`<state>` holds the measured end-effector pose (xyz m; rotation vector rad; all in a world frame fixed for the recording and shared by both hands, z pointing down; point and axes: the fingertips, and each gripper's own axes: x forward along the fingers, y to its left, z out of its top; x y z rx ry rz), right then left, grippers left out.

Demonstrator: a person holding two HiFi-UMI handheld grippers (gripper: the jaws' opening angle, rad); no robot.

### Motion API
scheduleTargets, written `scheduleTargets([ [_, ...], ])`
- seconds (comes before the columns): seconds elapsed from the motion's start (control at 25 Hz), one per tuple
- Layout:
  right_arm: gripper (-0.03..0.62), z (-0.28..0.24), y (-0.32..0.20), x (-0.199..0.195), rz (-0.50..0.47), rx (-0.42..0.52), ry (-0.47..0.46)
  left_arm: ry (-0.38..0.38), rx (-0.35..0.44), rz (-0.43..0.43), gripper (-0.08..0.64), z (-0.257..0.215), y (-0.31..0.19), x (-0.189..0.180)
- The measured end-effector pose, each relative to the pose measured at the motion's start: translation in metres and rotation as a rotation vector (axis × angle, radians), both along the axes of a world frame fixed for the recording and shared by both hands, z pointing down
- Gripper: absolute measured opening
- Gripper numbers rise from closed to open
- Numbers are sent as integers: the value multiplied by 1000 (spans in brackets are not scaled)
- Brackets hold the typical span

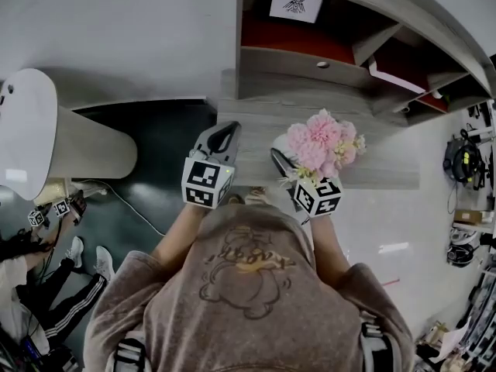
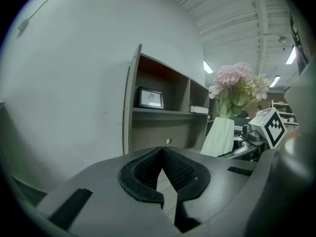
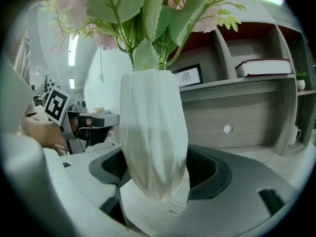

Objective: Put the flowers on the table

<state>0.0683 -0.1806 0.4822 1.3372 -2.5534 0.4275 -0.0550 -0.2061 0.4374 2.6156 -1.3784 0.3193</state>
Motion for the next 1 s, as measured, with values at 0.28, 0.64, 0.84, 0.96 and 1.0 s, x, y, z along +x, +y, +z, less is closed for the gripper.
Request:
scheduleTargets([
  [0.28, 357, -1, -33, 10, -27, 31, 10, 14, -8, -31, 15, 4, -16, 11],
  [0.64, 357, 20, -86, 7, -66, 66, 69, 25, -31, -78, 15, 15, -38, 8],
  [0.84, 357, 41, -110, -1, -76, 53, 89, 14, -35, -87, 15, 19, -49, 4],
  [0.96, 357, 52, -124, -5, -77, 50, 111, 8, -34, -94, 15, 20, -55, -1],
  [1.0, 357, 56, -129, -6, -75, 46, 115, 8, -37, -97, 15, 21, -57, -3],
])
